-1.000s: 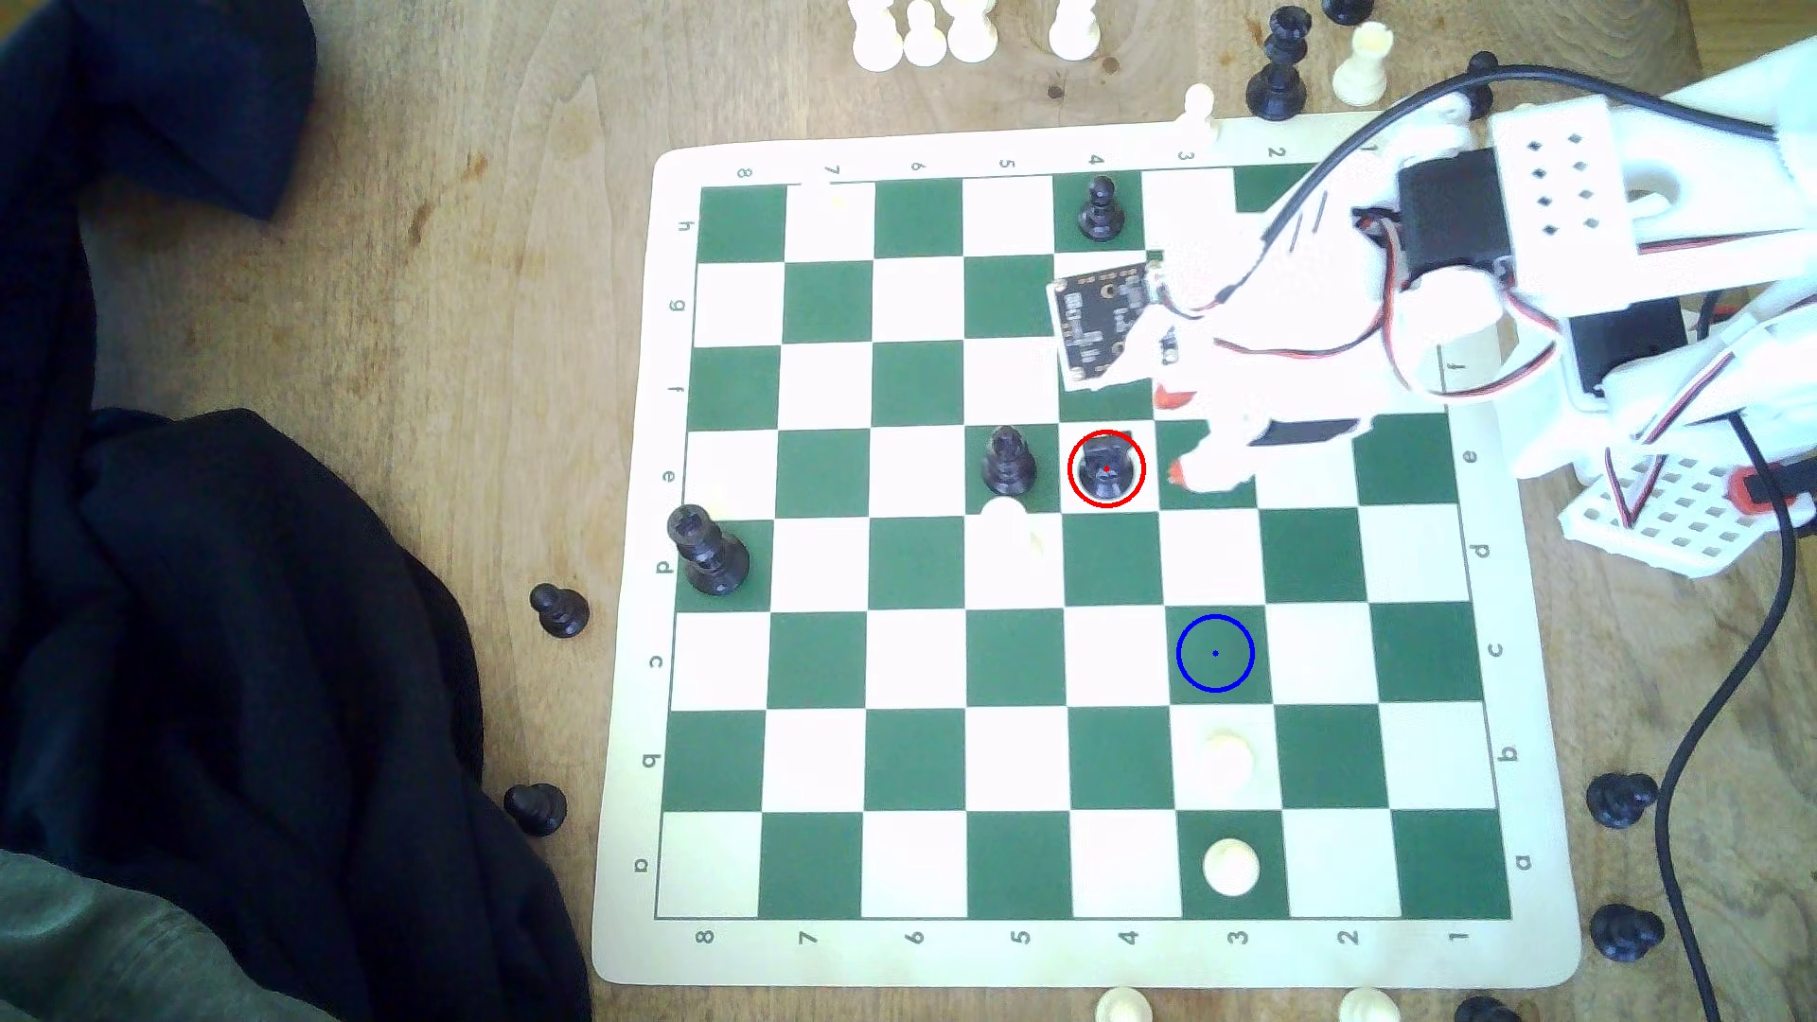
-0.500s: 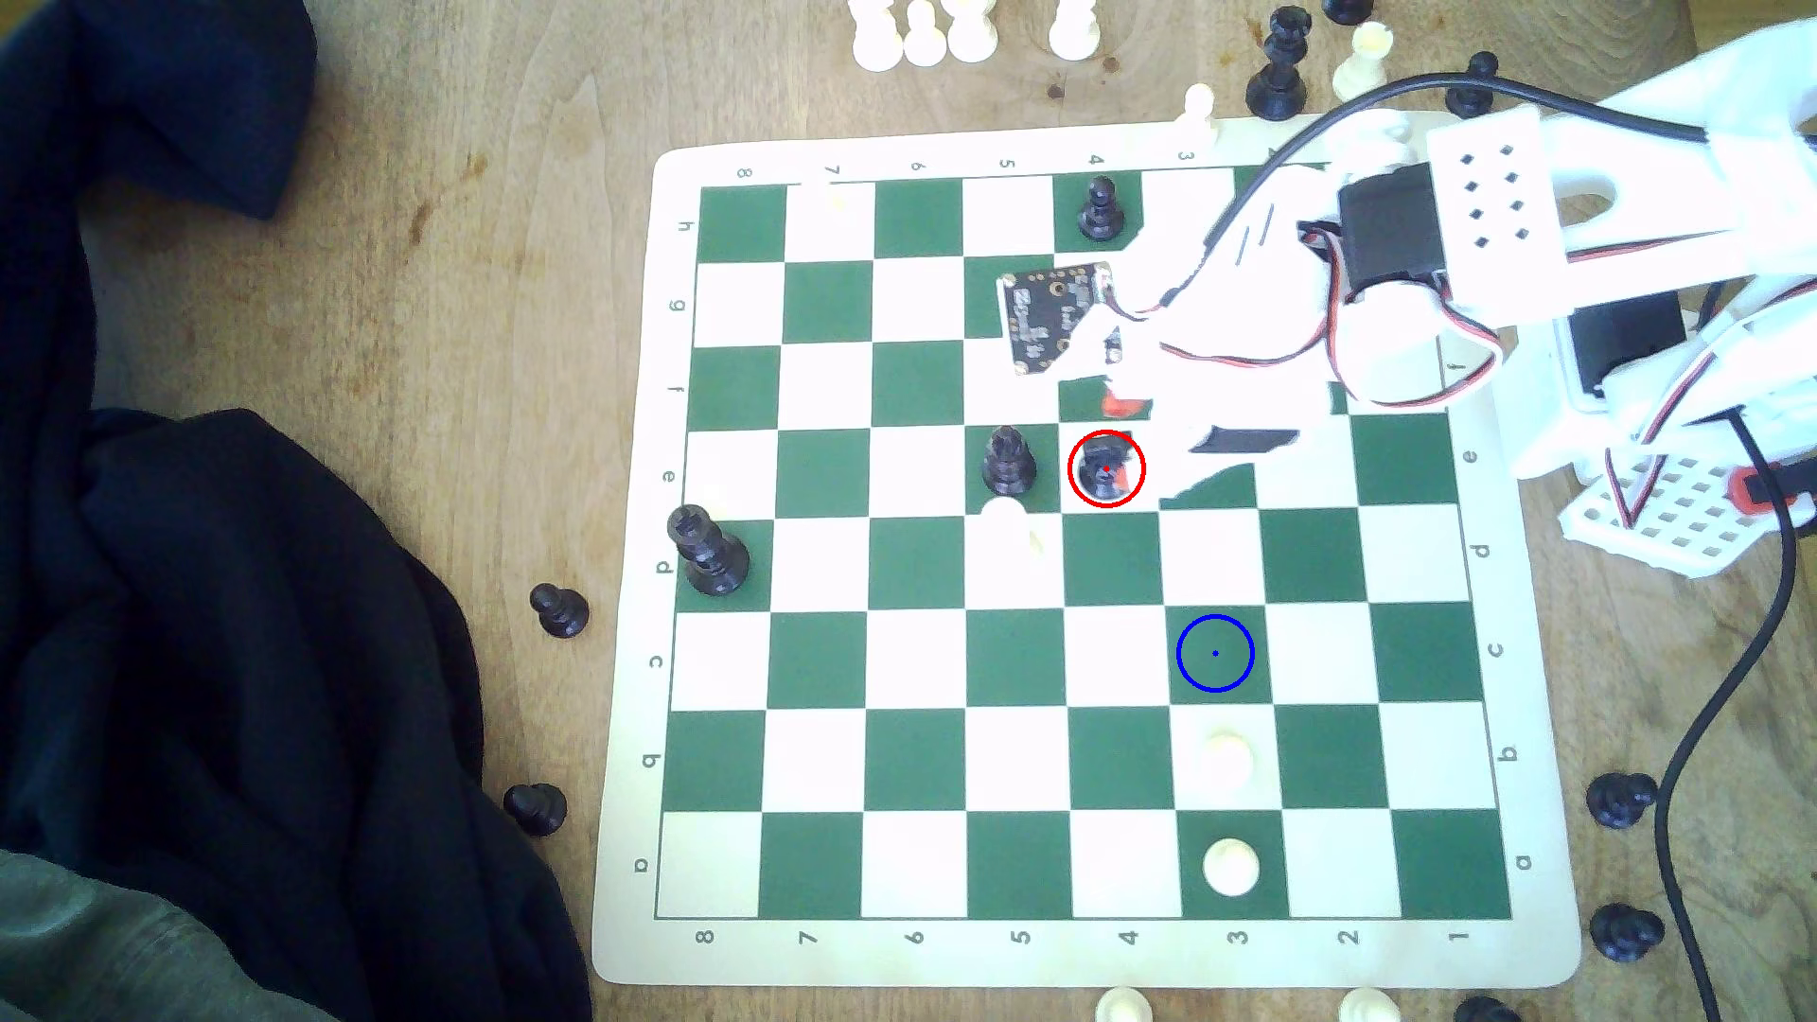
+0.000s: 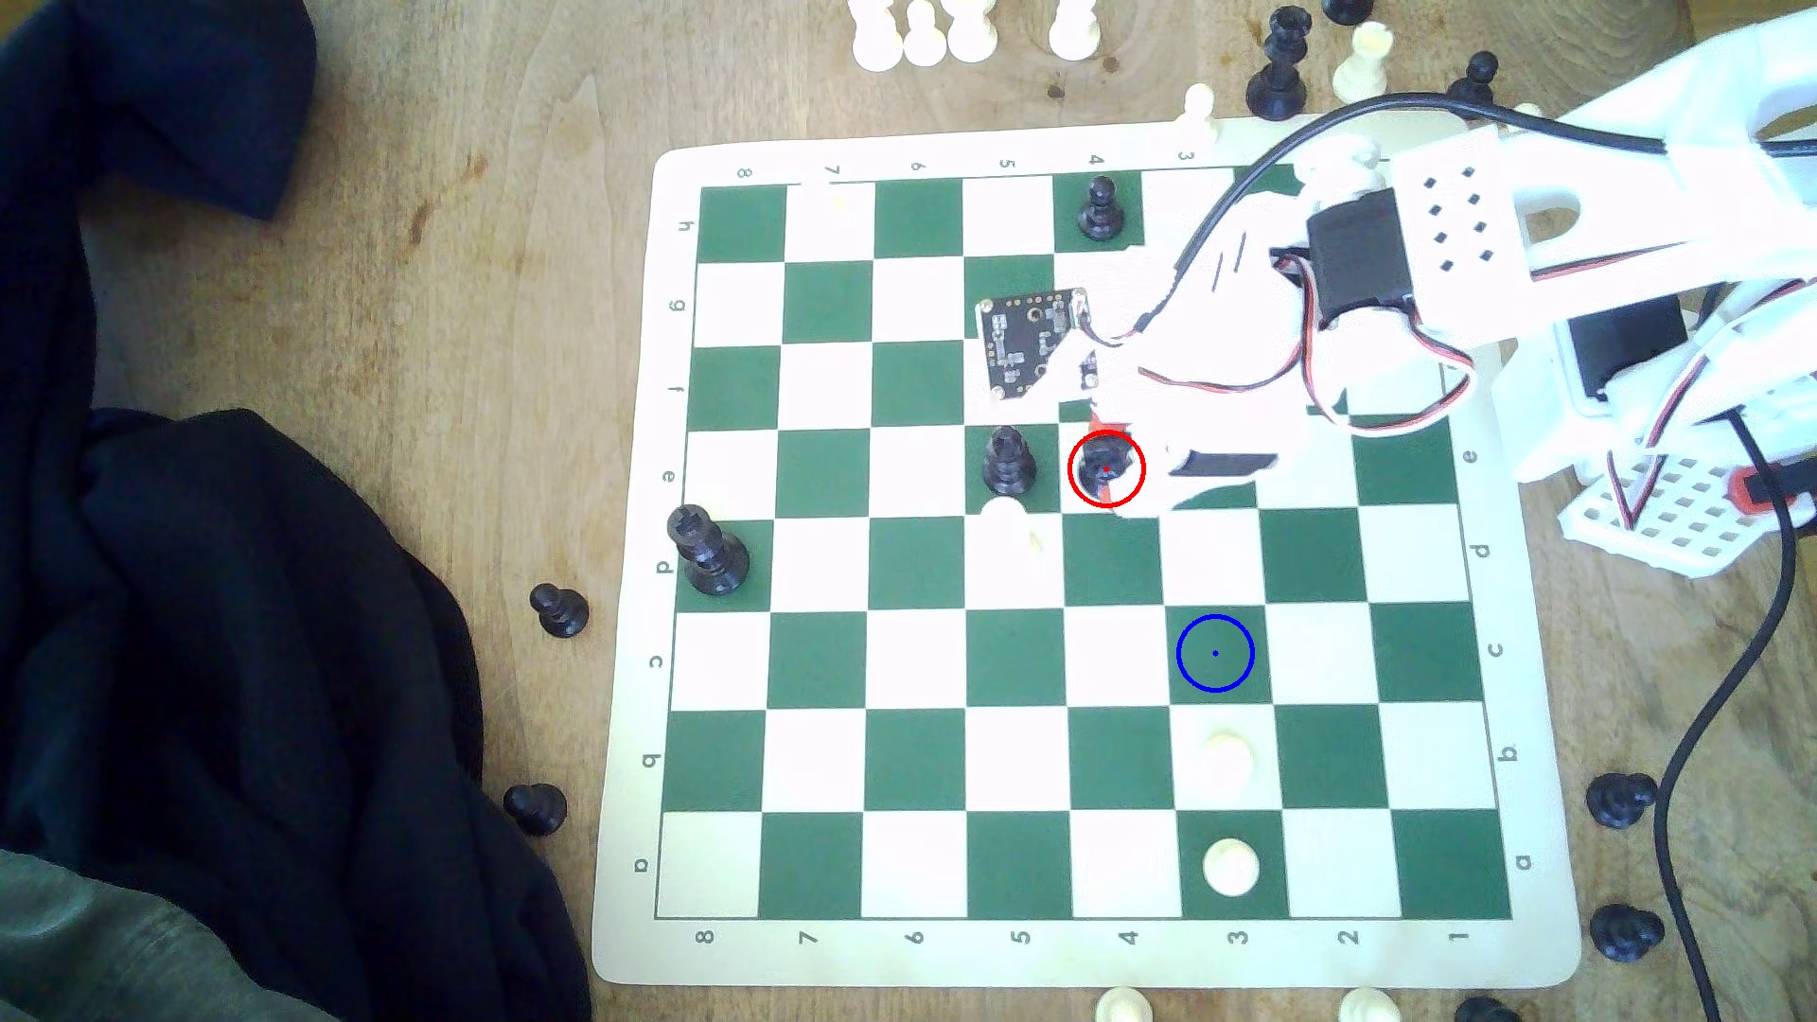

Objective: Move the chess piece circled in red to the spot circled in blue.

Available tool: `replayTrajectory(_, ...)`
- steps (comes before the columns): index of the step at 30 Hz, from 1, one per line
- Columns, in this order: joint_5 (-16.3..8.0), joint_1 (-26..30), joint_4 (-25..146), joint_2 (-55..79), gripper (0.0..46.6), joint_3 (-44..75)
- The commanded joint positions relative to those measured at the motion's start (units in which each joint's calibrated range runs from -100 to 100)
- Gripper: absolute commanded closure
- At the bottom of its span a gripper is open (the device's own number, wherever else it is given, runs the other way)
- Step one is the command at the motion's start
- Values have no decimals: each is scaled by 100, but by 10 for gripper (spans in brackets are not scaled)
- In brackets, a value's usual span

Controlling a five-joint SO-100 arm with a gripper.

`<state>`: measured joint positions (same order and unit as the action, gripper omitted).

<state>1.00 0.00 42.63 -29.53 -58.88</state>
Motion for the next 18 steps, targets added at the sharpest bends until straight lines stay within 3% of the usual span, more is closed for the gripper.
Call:
replayTrajectory(1, -29, 66, -78, -1, 355, 521)
replayTrajectory(4, -34, 98, -61, 67, 400, 557)
replayTrajectory(6, -29, 98, -29, 127, 463, 548)
replayTrajectory(18, 83, -106, 111, -196, 463, 639)
